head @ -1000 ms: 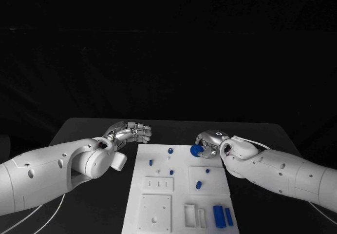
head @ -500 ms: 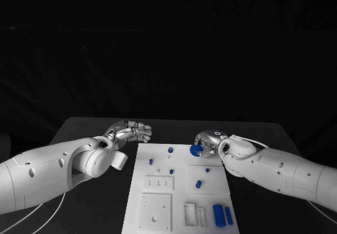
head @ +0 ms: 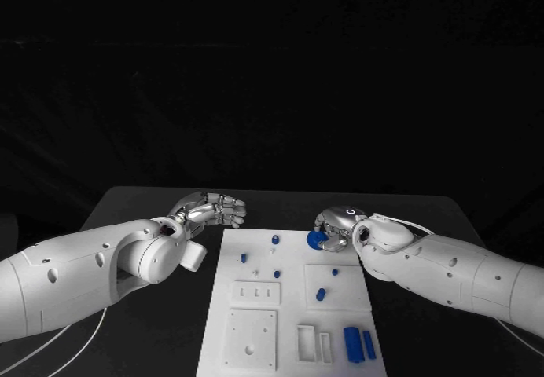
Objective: Assemble the parts on the task board
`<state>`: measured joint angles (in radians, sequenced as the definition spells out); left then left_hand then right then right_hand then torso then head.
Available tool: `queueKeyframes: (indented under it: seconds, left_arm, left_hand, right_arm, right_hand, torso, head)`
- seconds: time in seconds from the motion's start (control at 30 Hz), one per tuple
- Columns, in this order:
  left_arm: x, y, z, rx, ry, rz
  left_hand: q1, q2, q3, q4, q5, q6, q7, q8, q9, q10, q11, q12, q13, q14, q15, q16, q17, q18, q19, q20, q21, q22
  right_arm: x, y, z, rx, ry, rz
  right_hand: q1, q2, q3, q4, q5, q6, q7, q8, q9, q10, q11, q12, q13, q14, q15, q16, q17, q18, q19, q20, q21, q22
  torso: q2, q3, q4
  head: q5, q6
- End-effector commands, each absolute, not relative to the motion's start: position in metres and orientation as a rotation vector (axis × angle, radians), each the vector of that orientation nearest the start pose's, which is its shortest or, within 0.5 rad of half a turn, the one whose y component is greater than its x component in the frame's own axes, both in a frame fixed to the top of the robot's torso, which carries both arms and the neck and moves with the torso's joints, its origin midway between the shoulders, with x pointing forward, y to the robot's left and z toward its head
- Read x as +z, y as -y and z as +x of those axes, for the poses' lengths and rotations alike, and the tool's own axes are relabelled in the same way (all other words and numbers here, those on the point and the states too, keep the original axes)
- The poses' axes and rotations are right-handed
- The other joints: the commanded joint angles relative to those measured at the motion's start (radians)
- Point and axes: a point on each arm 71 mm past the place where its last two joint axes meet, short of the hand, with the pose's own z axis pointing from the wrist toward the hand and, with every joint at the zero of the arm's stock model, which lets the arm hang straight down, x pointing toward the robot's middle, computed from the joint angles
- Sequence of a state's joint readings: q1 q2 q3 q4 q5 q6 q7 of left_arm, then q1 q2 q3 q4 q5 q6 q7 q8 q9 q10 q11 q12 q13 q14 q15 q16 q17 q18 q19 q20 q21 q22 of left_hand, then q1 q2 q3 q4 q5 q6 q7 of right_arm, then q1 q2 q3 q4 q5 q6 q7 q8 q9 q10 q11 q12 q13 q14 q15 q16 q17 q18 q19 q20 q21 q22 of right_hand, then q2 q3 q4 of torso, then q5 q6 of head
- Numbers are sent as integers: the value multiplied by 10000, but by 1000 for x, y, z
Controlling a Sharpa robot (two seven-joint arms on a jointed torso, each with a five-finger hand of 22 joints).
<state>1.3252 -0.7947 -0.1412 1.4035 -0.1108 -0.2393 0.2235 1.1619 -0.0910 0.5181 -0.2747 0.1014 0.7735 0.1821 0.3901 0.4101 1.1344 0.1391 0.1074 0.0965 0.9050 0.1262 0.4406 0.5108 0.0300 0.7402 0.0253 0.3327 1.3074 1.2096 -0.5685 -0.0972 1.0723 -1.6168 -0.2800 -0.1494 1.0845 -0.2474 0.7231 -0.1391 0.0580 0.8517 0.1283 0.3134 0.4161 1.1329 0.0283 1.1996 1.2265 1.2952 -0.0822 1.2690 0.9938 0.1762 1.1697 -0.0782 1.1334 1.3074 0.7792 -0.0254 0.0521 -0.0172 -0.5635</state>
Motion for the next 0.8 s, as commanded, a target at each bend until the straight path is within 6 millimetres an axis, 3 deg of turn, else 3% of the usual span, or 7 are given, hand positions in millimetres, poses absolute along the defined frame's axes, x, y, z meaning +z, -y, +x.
queueKeyframes:
  seconds: [0.03, 0.43, 0.8]
  left_arm:
    - [-167, -214, 519, -14048, -16274, -9745]
    - [-167, -213, 519, -14057, -16279, -9731]
    - [-167, -214, 519, -14030, -16243, -9741]
  left_hand:
    - [-83, -6, -13, -58, 53, -11, 49, -54, -13, 45, 28, -54, -15, 54, 9, -44, 18, 204, -63, 8, 35, 213]
    - [-74, -2, -4, -65, 56, -14, 50, -56, -14, 44, 30, -64, -17, 53, 9, -48, 21, 205, -65, 8, 37, 214]
    - [-68, 4, 3, -69, 60, -11, 50, -54, -14, 50, 29, -70, -17, 56, 9, -50, 25, 206, -66, 9, 41, 214]
  right_arm:
    - [-242, 196, 551, 2809, -18004, -3037]
    - [-239, 192, 550, 2414, -17517, -3397]
    - [-224, 186, 544, 2635, -15949, -3093]
  right_hand:
    - [-90, 64, -66, 7, -45, 246, 80, 93, 27, 32, -50, 14, 27, 17, -39, -59, 19, 856, -60, -21, 65, 209]
    - [-134, 270, 130, 20, 31, 1076, -118, 456, 173, 239, -230, 114, 124, 41, -199, -91, 98, 856, -93, -21, 137, 203]
    - [-110, 193, 274, 26, -36, 1253, -192, 502, 215, 452, -305, 233, 232, 69, -273, -92, 141, 856, -58, -39, 183, 197]
  torso:
    - [-5, -5, 10]
    - [-9, 0, 3]
    - [-14, 4, -28]
  head:
    - [-14, -12]
    - [6, -9]
    - [12, 35]
